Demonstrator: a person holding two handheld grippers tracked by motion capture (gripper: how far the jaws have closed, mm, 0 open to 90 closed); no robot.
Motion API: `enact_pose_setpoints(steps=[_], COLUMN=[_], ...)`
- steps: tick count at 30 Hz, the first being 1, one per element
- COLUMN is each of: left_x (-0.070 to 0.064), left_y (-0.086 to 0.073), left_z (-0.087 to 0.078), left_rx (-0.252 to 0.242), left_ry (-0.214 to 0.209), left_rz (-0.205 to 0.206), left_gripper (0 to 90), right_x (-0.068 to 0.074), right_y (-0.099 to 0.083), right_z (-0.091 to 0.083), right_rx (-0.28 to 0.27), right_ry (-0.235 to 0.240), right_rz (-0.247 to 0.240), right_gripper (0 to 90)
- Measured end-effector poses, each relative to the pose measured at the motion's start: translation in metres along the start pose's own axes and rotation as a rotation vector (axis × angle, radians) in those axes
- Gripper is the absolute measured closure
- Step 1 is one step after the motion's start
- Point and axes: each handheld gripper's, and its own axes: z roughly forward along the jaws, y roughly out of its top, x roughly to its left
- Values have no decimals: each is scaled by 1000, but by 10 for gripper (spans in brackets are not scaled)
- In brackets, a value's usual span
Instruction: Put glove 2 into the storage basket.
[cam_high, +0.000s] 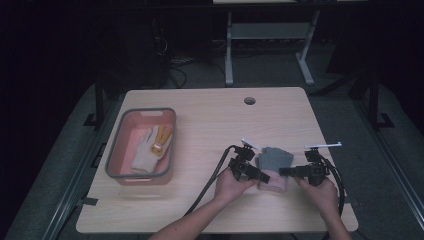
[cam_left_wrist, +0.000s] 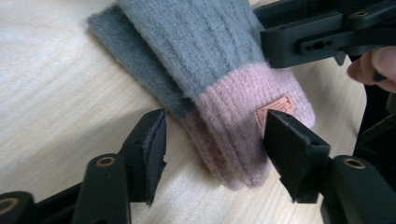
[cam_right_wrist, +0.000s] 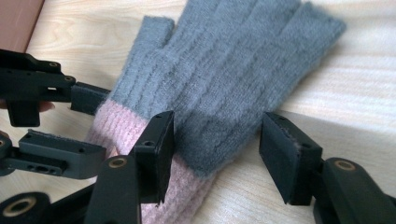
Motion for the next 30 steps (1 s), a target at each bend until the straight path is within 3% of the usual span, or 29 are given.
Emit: enact_pose_setpoints(steps=[12, 14, 25, 30], left_x=[6, 9, 10, 12], left_y=[3, 3, 3, 3], left_z=[3, 3, 2, -1], left_rx=[-13, -23, -47, -40], left_ry=[-64, -82, -105, -107], left_rz=[-46, -49, -54, -39], left_gripper=[584, 616, 672, 679], right_x=[-2, -3, 1, 4], right_y=[-4, -4, -2, -1], right_z=[5, 6, 4, 3], right_rx=[-12, -16, -22, -18], right_ry=[72, 97, 96, 92], right_rz=[67, 67, 49, 39], right_gripper=[605, 678, 753, 758])
